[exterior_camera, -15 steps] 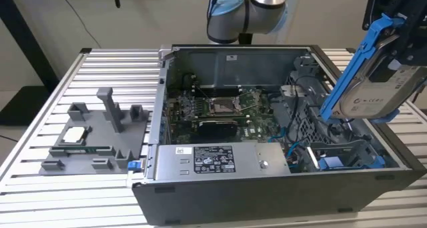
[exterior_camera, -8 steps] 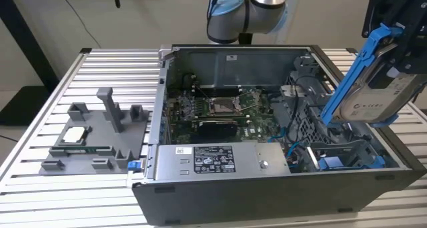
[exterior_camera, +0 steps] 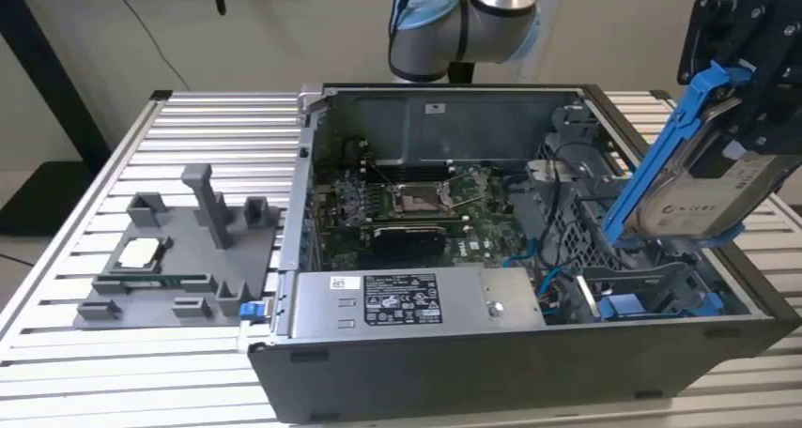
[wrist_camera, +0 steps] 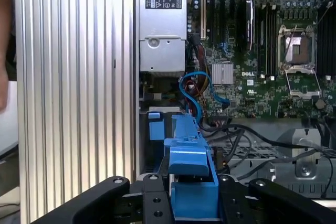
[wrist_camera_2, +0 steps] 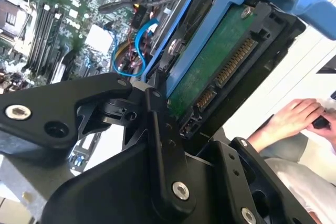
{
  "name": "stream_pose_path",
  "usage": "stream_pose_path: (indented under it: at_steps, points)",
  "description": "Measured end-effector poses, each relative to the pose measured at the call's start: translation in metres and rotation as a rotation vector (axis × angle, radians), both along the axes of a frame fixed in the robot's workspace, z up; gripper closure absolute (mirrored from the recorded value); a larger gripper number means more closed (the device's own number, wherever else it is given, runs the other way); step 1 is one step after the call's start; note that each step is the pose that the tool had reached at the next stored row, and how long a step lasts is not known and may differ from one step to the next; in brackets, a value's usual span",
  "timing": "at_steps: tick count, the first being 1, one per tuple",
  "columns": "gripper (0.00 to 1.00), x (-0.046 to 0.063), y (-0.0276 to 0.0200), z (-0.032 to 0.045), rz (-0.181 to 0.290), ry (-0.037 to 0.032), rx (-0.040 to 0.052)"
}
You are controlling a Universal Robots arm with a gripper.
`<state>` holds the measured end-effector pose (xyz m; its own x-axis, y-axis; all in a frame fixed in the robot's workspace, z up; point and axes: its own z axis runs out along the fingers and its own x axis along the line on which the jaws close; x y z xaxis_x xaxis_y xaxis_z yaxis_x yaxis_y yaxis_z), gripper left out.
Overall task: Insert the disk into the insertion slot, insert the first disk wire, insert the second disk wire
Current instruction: 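Insert the disk into the insertion slot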
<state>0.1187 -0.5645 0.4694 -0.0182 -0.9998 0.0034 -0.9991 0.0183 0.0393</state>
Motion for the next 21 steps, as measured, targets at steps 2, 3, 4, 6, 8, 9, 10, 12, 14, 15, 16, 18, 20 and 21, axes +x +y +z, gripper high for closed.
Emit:
stream_pose_path:
  at_steps: [2, 3, 4, 6, 8, 9, 10, 12, 14, 15, 16, 18, 20, 21]
  points:
    - [0.67, 0.001, -0.0015, -0.0027, 0.000, 0.0000, 0.0001]
    - [0.67, 0.001, -0.0025, -0.0039, 0.000, 0.0000, -0.0001]
    - [0.67, 0.001, -0.0035, -0.0051, 0.000, 0.0000, 0.0000]
    - [0.67, 0.001, -0.0060, -0.0072, 0.000, 0.0000, 0.0001]
    - [0.67, 0.001, -0.0092, -0.0089, -0.001, 0.0000, 0.0000]
    - [0.67, 0.001, -0.0103, -0.0098, -0.001, 0.0000, 0.0000]
    - [0.67, 0.001, -0.0109, -0.0110, -0.001, 0.0000, 0.0004]
    - [0.67, 0.001, -0.0116, -0.0127, -0.001, 0.0000, -0.0001]
    - [0.67, 0.001, -0.0121, -0.0149, -0.001, 0.0000, 0.0000]
    - [0.67, 0.001, -0.0124, -0.0161, -0.001, 0.0000, 0.0001]
    - [0.67, 0.001, -0.0129, -0.0172, -0.001, 0.0000, 0.0000]
    - [0.67, 0.001, -0.0138, -0.0196, -0.001, 0.0000, 0.0000]
    - [0.67, 0.001, -0.0146, -0.0222, -0.001, 0.0000, 0.0000]
    - [0.67, 0.001, -0.0148, -0.0235, -0.002, 0.0000, 0.0001]
